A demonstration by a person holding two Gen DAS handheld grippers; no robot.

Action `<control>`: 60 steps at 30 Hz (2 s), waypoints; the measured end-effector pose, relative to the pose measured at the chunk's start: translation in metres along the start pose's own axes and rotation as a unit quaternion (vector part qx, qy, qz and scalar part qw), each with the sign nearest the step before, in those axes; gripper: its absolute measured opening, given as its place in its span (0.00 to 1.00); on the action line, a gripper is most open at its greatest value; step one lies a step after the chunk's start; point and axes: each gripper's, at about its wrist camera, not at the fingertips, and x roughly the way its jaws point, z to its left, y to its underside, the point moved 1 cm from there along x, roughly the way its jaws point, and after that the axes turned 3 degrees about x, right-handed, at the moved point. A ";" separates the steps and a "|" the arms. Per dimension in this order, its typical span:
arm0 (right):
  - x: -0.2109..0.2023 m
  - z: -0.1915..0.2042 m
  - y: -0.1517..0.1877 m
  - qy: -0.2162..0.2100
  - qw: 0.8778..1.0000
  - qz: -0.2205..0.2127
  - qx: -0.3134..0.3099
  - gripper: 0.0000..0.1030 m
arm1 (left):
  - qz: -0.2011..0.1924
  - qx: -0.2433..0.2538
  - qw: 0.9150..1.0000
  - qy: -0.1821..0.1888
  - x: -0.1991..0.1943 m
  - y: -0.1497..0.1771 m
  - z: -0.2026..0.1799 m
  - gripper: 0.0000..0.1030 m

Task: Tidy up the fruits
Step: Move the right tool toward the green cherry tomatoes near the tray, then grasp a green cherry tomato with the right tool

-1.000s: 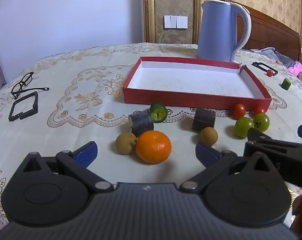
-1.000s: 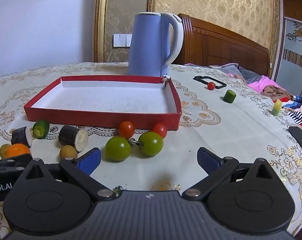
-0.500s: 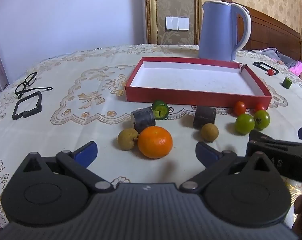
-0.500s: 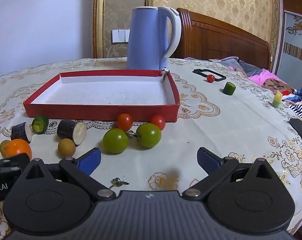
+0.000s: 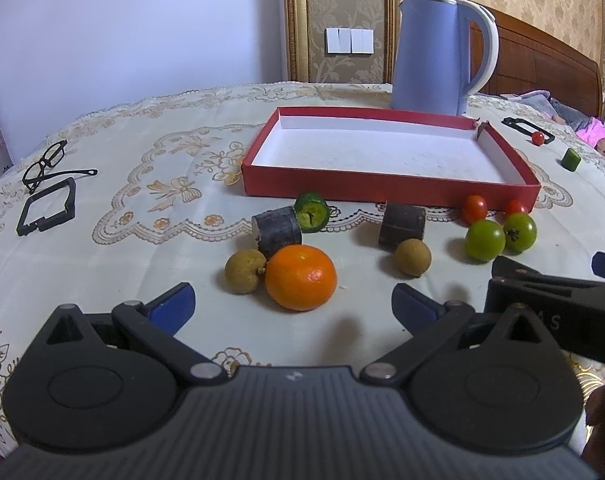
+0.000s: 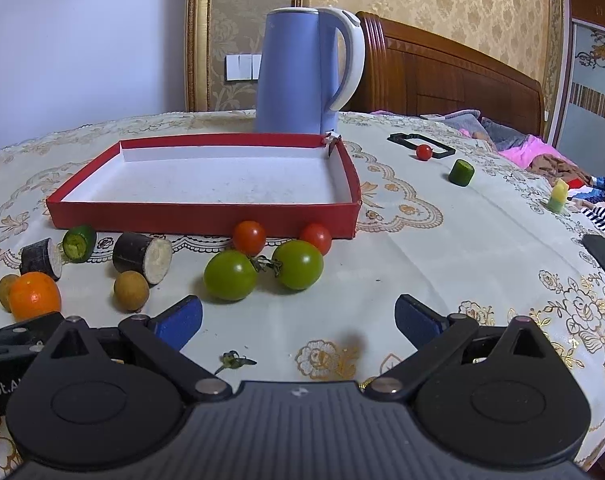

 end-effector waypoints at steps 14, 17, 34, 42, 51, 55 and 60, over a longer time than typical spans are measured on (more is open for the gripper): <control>0.001 0.000 0.001 -0.002 1.000 0.001 0.003 1.00 | 0.001 -0.001 1.000 0.001 0.000 0.002 -0.001 1.00; 0.001 0.000 0.001 -0.002 1.000 0.001 0.003 1.00 | 0.000 0.000 1.000 0.001 0.000 0.002 -0.001 1.00; 0.011 -0.001 -0.001 -0.020 1.000 0.010 -0.004 1.00 | 0.002 -0.009 1.000 -0.002 0.006 0.005 0.010 1.00; 0.012 -0.002 0.001 -0.037 0.999 0.000 -0.033 0.99 | 0.003 -0.011 1.000 -0.003 0.003 0.016 0.033 1.00; 0.019 -0.005 -0.001 -0.067 0.997 0.001 -0.046 0.76 | -0.004 -0.015 1.000 0.012 0.007 0.017 0.039 1.00; 0.027 0.003 -0.003 -0.081 0.995 0.010 -0.050 0.59 | 0.004 -0.024 0.999 0.020 0.014 0.020 0.042 1.00; 0.028 0.014 -0.007 -0.103 0.993 0.004 -0.060 0.46 | 0.006 -0.022 0.999 0.022 0.017 0.021 0.043 1.00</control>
